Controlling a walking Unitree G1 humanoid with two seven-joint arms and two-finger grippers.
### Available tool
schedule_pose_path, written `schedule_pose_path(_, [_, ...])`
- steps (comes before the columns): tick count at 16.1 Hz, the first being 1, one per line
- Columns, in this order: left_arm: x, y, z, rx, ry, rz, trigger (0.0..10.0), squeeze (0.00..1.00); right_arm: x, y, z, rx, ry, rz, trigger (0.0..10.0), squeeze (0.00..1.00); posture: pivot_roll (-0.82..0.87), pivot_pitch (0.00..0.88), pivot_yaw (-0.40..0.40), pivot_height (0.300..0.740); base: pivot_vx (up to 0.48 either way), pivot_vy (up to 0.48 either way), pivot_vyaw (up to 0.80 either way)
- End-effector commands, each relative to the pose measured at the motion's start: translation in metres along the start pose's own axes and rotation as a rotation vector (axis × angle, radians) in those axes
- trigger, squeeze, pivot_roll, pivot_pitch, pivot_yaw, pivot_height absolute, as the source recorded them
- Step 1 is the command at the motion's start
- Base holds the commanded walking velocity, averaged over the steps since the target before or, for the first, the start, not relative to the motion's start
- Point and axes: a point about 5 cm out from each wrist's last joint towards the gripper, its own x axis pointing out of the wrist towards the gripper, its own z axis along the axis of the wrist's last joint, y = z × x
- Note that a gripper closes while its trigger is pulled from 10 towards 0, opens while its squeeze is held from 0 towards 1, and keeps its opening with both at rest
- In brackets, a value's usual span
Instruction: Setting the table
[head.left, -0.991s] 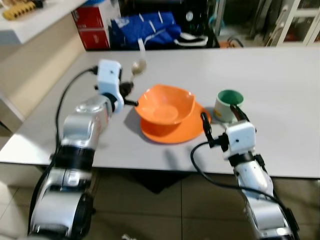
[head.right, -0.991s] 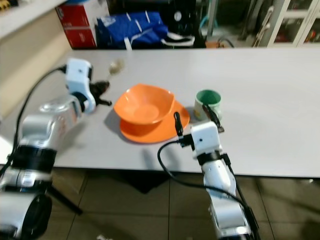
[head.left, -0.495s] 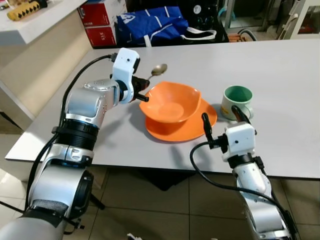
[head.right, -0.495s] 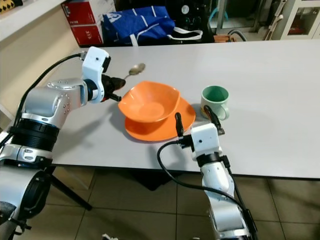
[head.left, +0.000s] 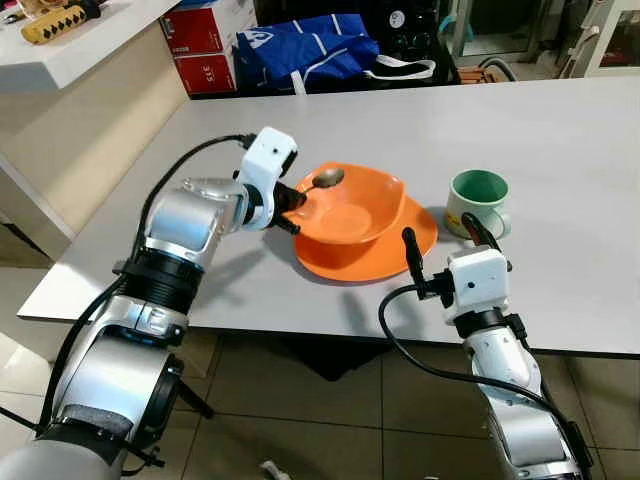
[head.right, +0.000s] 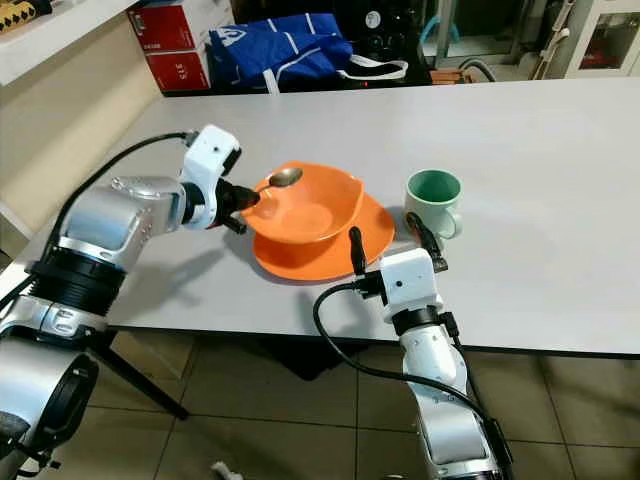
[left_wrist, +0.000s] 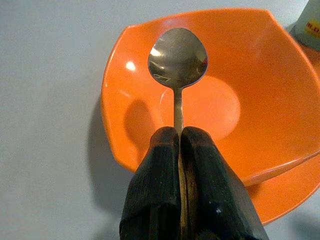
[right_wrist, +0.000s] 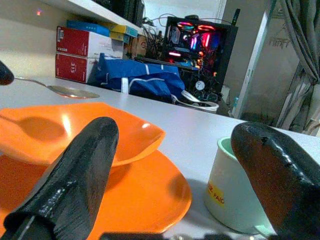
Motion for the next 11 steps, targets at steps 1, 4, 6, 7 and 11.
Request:
schedule_pose_path(1, [0.001, 0.003, -0.001, 0.02, 0.005, 0.025, 0.0, 0.0, 0.001, 0.002, 0.0, 0.001, 0.002, 0.0, 10.0, 0.0, -0.14, 0.0, 0.172, 0.74, 0.0, 0.0, 0.0])
schedule_pose_path(4, [0.009, 0.002, -0.01, 0.044, 0.02, 0.023, 0.0, 0.0, 0.0, 0.003, 0.001, 0.0, 0.003, -0.002, 10.0, 0.0, -0.15, 0.001, 0.176, 0.74, 0.0, 0.0, 0.0])
schedule_pose_path(6, [0.013, -0.002, -0.015, 0.068, 0.038, 0.011, 0.0, 0.0, -0.001, 0.003, 0.002, 0.001, 0.004, -0.004, 10.0, 0.0, -0.15, 0.006, 0.181, 0.74, 0.0, 0.0, 0.0])
schedule_pose_path(7, [0.014, -0.002, -0.016, 0.073, 0.045, 0.007, 0.0, 0.0, -0.002, 0.003, 0.002, 0.001, 0.004, -0.005, 10.0, 0.0, -0.15, 0.008, 0.184, 0.74, 0.0, 0.0, 0.0])
schedule_pose_path(11, [0.018, 0.0, -0.019, 0.11, 0.058, 0.018, 0.0, 0.0, -0.005, 0.005, 0.002, 0.006, 0.01, -0.011, 10.0, 0.0, -0.16, 0.017, 0.194, 0.74, 0.0, 0.0, 0.0])
